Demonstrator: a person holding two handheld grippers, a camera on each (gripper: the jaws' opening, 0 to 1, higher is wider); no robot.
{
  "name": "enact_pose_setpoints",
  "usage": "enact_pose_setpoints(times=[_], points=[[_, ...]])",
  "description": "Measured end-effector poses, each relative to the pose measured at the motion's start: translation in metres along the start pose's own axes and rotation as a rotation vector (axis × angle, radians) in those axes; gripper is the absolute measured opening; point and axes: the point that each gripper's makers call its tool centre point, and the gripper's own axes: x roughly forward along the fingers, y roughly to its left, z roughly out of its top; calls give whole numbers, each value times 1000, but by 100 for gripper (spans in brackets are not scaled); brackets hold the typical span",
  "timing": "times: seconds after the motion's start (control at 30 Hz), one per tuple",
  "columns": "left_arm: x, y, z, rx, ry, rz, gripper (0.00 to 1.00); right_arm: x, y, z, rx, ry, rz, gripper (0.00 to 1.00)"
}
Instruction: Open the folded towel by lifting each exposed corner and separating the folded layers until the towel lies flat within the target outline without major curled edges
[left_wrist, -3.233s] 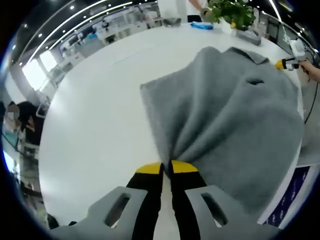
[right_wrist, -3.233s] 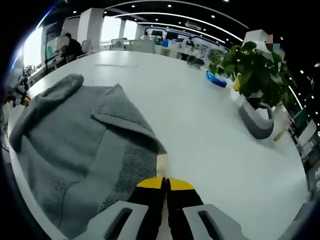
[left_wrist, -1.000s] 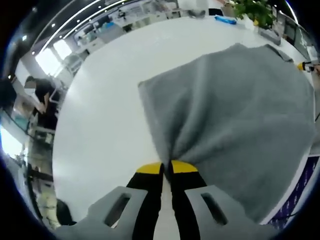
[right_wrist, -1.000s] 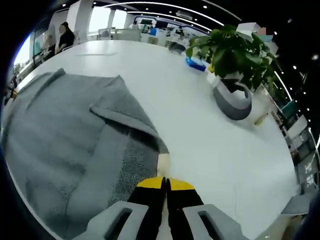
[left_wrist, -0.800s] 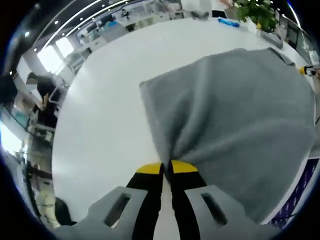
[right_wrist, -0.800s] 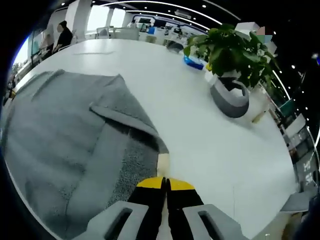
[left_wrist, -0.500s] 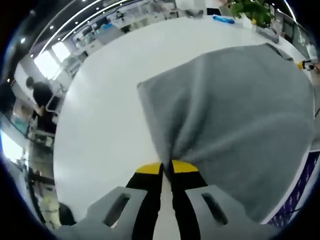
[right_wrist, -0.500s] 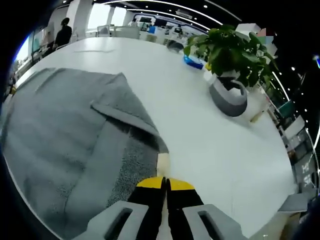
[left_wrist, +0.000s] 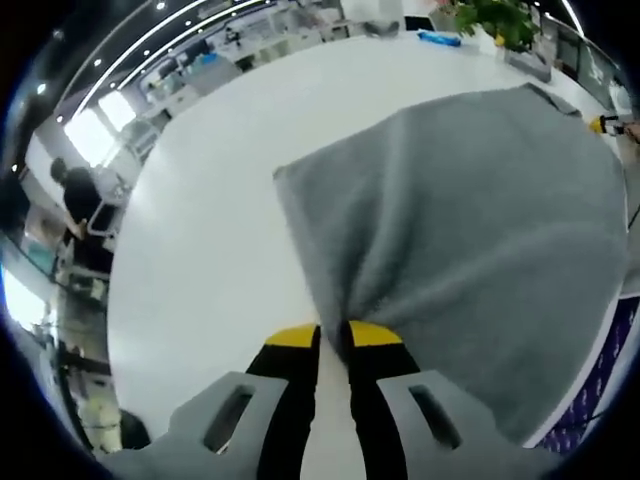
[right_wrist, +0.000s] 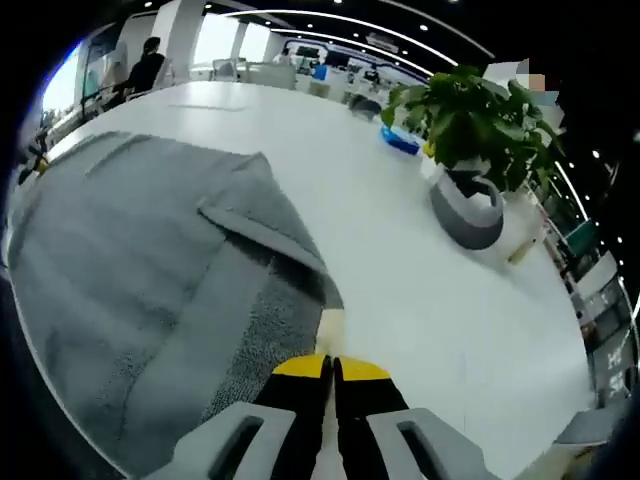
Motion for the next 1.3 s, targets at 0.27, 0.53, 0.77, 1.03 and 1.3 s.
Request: enact_pose_setpoints(times=[0.27, 0.53, 0.77, 1.03, 1.3], points=[[-18, -18, 24, -6, -71, -1, 18, -23, 20, 65, -108, -216, 49, 4], [-22, -78, 37, 17, -110, -86, 18, -16, 72, 90, -370, -248, 147, 2], [-26, -106, 17, 38, -68, -127, 18, 11, 94, 97, -491, -211, 205, 3], [-40, -96, -23, 13, -1, -85, 18, 29, 113, 112, -529, -215, 231, 2], [-51, -85, -52, -1, 52, -60, 18, 43, 109, 108, -434, -184, 203, 2]])
